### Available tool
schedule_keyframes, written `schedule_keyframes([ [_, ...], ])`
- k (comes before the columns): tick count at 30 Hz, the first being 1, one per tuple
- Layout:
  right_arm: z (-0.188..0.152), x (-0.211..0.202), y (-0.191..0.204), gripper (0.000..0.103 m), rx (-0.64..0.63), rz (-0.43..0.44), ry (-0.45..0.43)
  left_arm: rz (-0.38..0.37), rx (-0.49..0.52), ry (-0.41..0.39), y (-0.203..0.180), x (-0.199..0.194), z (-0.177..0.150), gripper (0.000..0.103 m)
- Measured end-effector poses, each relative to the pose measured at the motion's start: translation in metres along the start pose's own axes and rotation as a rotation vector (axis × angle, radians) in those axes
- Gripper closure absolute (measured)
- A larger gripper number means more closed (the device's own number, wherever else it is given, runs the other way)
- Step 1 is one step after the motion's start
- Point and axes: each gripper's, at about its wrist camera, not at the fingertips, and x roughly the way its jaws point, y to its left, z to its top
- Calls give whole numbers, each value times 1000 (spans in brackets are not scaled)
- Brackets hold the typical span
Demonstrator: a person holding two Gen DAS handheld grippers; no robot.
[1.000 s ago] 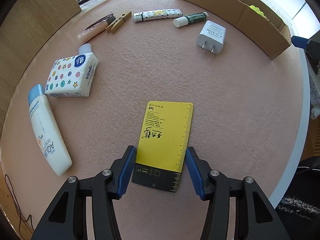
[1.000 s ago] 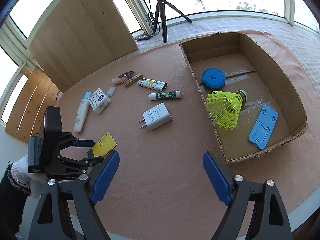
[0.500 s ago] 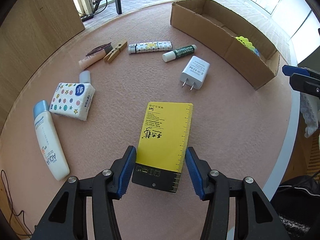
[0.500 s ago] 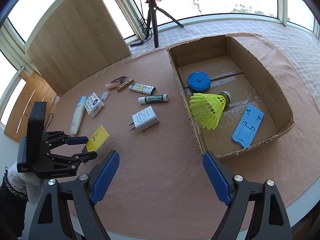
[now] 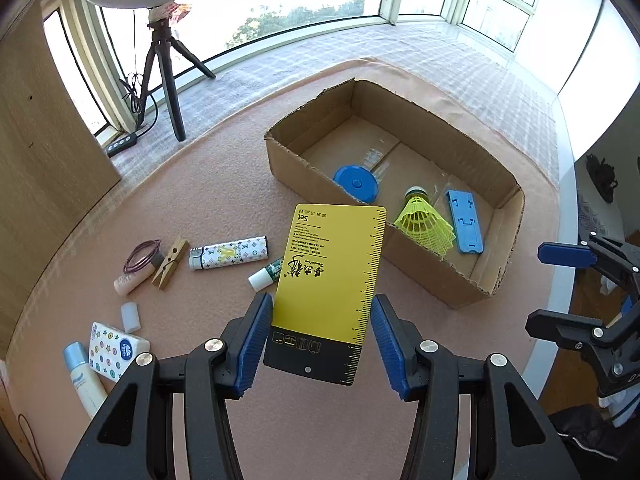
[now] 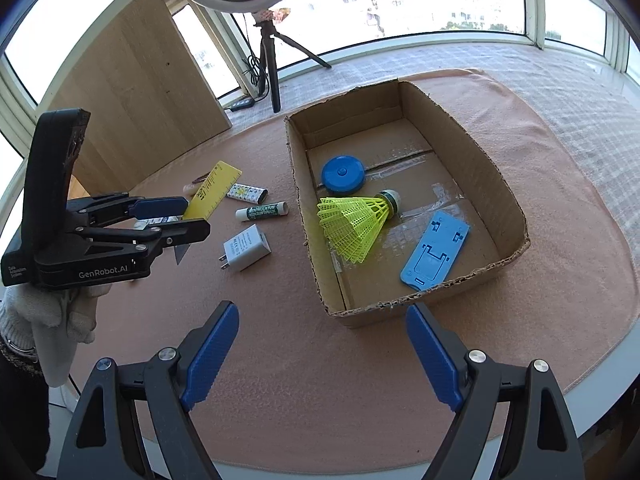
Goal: Organize objects
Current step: 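Grasp the yellow ruler card with the left gripper and lift it, then lower the ruler card into the cardboard box and open the left gripper, then move the left gripper back to the star-patterned tissue pack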
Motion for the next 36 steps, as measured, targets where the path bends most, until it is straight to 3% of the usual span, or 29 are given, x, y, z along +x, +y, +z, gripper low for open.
schedule_keyframes([
  [13,0,-1,-25,20,34,-17,-4,-55,19,-22,-51,49,78,46],
  [16,0,-2,-30,20,51,3,-12,-42,15,-45,-60,51,88,10],
  [17,0,-2,-32,20,64,16,-16,-48,18,-57,-63,49,91,8],
  [24,0,3,-39,20,135,65,-7,-28,-2,-68,-62,46,98,8],
  [36,6,14,-16,20,81,84,8,2,-54,-78,-31,30,72,8],
])
